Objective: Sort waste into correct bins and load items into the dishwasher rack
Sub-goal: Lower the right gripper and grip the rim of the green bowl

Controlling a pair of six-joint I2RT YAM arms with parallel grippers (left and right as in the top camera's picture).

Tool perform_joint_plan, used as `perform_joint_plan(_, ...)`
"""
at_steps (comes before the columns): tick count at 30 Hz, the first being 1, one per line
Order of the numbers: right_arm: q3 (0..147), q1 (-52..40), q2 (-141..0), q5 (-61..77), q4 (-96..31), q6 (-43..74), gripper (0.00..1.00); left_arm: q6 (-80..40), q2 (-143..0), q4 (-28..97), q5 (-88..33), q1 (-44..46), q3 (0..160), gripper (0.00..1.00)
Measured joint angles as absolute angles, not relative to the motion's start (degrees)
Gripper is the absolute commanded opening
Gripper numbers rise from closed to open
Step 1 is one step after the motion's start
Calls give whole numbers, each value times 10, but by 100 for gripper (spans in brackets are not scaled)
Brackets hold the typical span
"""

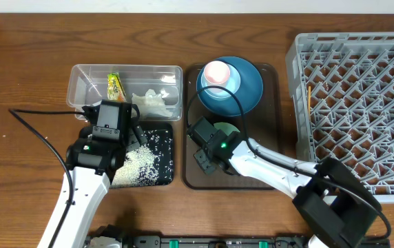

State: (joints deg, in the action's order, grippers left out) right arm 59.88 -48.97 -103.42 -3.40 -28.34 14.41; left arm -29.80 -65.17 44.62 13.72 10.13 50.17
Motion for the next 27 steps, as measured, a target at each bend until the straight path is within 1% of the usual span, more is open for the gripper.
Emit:
perform_joint_plan(14, 602, -490, -997, -37, -296, 132, 26, -298, -652, 446, 137, 101, 502, 98)
perform_joint_plan(27, 603, -490, -997, -37, -353, 131, 26, -298, -652, 446, 137, 101, 502, 98)
